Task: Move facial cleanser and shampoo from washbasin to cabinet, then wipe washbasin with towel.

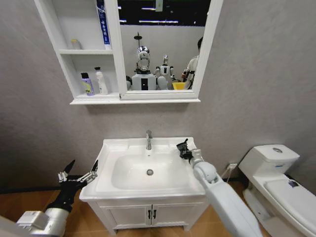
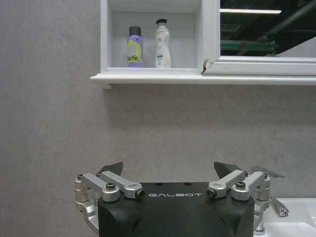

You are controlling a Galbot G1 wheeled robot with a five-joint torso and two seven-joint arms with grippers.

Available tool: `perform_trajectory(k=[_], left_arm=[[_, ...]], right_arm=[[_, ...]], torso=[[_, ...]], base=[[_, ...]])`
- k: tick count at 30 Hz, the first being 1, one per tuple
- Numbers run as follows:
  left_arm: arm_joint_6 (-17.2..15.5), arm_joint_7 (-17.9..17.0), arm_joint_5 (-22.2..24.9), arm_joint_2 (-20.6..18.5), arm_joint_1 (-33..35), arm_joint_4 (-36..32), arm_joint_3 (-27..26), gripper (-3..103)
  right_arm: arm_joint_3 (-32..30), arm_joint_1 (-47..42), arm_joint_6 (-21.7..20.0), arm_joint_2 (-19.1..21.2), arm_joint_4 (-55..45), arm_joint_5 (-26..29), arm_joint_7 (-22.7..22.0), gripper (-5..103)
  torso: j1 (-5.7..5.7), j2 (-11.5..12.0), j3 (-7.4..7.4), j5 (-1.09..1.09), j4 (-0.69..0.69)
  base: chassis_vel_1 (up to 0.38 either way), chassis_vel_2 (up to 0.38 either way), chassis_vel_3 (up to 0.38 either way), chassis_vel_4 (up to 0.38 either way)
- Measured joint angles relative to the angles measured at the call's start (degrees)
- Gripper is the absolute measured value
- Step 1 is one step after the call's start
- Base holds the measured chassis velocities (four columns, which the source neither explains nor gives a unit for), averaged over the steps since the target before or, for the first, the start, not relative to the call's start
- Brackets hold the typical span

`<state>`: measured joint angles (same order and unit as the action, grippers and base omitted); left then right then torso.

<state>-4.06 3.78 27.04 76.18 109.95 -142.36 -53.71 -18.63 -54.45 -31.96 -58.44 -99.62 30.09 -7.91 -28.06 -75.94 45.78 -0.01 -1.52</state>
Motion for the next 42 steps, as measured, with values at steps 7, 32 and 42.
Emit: perform_trajectory(k=[7,32,42], left_arm=[[0.0,0.0,0.0,0.0,0.0,0.0,0.0,100],[0.0,0.0,0.0,0.0,0.0,0.0,0.0,100],[0.0,0.0,0.0,0.0,0.0,0.0,0.0,100]], right_arm=[[-0.6,1.5,5.6,0.7,5.9,3.2,6.1,3],[1.7,5.8,5.2,-4.6,14.4,-0.3,3.6,56],[1.6,5.4,5.9,-3.7,14.0,-1.5,2.8,94]], torso=[[0.0,0.0,0.0,0.01,0.02],[0.0,0.0,0.0,-0.01,0.02],[0.0,0.0,0.0,-0.01,0.01]], base=[[0.0,0.0,0.0,0.0],[0.0,0.0,0.0,0.0],[0.0,0.0,0.0,0.0]])
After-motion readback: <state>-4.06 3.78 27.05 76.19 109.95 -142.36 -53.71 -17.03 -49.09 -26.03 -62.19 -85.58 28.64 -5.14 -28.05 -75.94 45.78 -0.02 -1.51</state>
